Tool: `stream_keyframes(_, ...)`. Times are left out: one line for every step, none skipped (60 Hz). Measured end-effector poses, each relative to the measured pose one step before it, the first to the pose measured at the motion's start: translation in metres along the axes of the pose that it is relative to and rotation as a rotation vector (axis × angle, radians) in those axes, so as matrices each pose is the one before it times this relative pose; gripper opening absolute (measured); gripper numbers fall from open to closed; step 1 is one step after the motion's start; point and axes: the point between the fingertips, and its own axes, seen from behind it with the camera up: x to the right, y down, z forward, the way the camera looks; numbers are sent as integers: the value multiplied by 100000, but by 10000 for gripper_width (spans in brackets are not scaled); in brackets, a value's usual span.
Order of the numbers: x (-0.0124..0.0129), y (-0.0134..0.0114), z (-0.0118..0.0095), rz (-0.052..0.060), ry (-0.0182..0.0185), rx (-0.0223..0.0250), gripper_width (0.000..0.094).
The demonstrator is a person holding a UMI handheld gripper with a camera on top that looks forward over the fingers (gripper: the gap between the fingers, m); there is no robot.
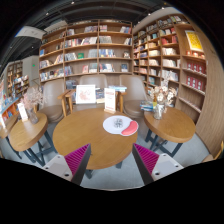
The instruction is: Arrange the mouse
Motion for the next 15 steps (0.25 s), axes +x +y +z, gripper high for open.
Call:
stream_keyframes(-91, 351, -579, -927, 84, 257, 854)
stream_keyframes(32, 177, -235, -680, 43, -124, 854)
stream_keyframes(-93, 215, -283, -127, -121, -264, 854)
stream_keyframes(-126, 253, -213, 219, -476, -334, 852)
stream_keyframes(-139, 231, -202, 270, -570, -236, 853)
stream_keyframes(-175, 168, -204, 22, -452, 49, 856)
stream_keyframes(-110, 132, -180, -414, -217, 269, 855)
stream_keyframes(-134, 113, -141, -475, -156, 262, 856)
stream_keyframes(-234, 324, -262, -300, -85, 267, 857)
stream_keyframes(1, 45, 69, -216, 9, 54, 856)
stream_keyframes(-28, 55, -71, -180, 22, 57, 855)
stream_keyframes(-48, 47, -65, -169, -21, 31, 855)
stream_keyframes(-48, 5, -76, -257, 25, 62, 855)
stream_keyframes(-56, 13, -53, -319, 60, 74, 854)
stream_keyframes(-38, 0, -81, -241, 17, 34, 853)
